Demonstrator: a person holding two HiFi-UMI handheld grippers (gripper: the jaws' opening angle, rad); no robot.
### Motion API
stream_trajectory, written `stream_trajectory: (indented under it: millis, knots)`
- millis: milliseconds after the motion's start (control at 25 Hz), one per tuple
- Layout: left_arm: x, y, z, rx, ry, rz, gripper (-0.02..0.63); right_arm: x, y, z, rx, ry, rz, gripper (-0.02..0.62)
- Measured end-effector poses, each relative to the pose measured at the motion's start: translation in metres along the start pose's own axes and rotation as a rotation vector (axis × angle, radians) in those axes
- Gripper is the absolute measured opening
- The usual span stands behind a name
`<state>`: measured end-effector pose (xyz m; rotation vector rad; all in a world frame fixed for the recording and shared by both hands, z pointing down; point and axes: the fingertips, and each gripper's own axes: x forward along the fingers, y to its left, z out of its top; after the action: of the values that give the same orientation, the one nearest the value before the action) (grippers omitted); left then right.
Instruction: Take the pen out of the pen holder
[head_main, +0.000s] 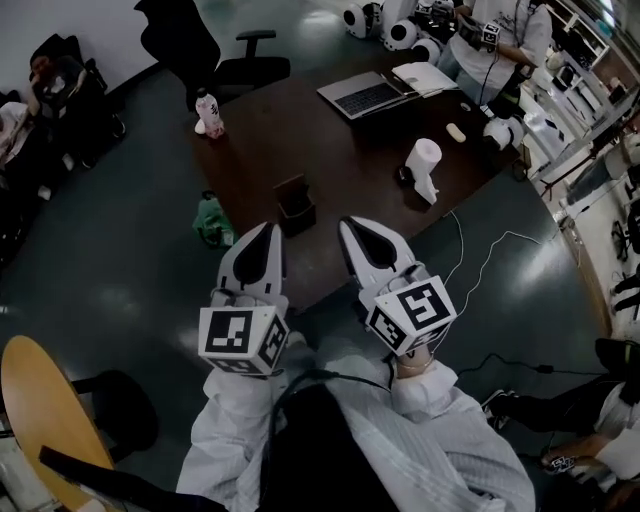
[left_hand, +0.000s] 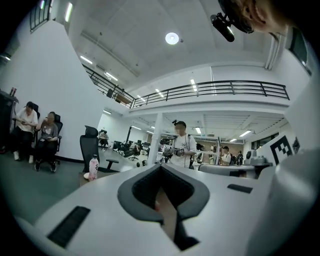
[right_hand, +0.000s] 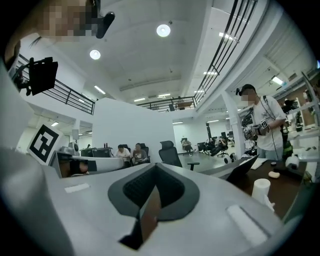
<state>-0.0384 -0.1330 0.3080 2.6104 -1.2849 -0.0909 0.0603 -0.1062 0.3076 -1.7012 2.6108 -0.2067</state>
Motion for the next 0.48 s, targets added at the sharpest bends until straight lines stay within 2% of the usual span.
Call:
stream_trajectory:
  millis: [240, 480]
  knots:
    - [0.055, 0.039, -0.028, -0.036, 0.076, 0.012, 0.002, 0.065, -0.044, -0.035, 0.031, 0.109, 0.005, 0.002]
    - [0.101, 0.075, -0.058, -0.064, 0.116, 0.084, 0.002, 0.123, -0.079, -0.079, 0.078, 0.215, 0.085, 0.008]
